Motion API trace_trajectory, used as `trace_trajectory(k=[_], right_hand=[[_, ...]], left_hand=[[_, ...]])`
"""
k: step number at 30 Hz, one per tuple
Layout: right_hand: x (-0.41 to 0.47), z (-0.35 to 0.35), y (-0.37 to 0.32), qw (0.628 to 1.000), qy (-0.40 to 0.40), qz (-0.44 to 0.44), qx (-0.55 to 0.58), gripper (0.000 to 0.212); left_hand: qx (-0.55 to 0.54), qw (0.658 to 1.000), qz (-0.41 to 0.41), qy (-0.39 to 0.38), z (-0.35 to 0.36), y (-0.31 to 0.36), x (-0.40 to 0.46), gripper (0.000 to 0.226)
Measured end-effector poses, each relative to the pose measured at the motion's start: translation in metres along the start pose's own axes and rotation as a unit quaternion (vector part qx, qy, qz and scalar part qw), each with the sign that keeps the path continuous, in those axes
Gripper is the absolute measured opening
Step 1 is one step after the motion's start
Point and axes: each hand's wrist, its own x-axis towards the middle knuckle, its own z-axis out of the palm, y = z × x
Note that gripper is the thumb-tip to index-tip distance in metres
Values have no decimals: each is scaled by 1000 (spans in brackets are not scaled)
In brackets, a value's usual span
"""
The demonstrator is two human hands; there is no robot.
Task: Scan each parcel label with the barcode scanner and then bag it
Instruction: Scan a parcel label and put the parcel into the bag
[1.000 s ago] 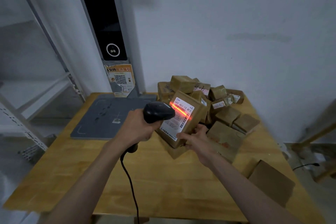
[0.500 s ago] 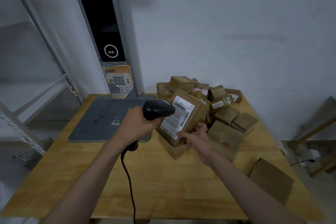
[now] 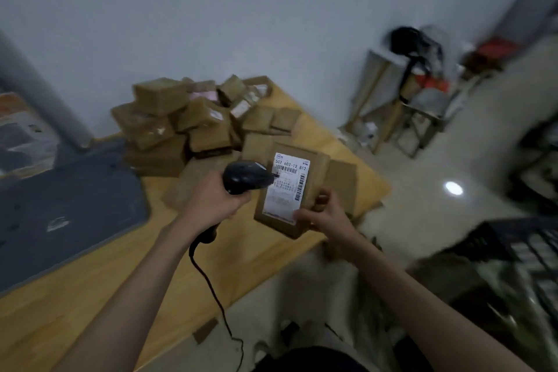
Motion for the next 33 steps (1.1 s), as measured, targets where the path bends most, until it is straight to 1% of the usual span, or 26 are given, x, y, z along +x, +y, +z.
trace_trajectory(k=[1,4,8,10,12,14,16,20,21,23,27,28,29,31,33], right_hand=[[-12,-18,11,1000,23,1,-21,75],[-45,-71,49,993,83,20,-77,79],[-91,-127,90,971,172,56,-157,96],[-111,-150,108,955,211,74,-196,97],[-130,-172,126,939,230,98,-235,93],[-148,-190,143,924,230,124,-278,81],[-163,-206,160,911,220,149,-317,70],[-189,-234,195,884,190,212,-371,62],[-194,-241,203,879,181,231,-377,62],[-202,-254,220,868,160,266,-388,66],[-206,-282,246,840,131,332,-408,85],[-205,-289,251,836,132,341,-408,87],[-203,-295,255,835,138,346,-406,84],[-197,-304,259,838,156,344,-393,69],[-191,-309,258,847,155,340,-377,59]], left_hand=[[3,1000,8,-30,19,4,4,12],[35,992,30,-118,77,18,6,12],[68,971,69,-219,143,40,-6,14],[81,959,83,-259,171,49,-14,17],[95,948,96,-288,198,56,-23,20],[123,934,126,-311,223,63,-31,26],[150,921,139,-333,247,69,-39,26],[165,906,143,-364,290,76,-51,19],[166,903,145,-369,300,76,-54,15],[169,901,141,-374,318,80,-60,15],[185,899,126,-377,346,86,-70,20],[188,898,124,-378,352,88,-73,20],[191,896,123,-381,358,90,-76,20],[196,893,125,-387,365,91,-80,18],[195,892,125,-387,368,93,-82,24]])
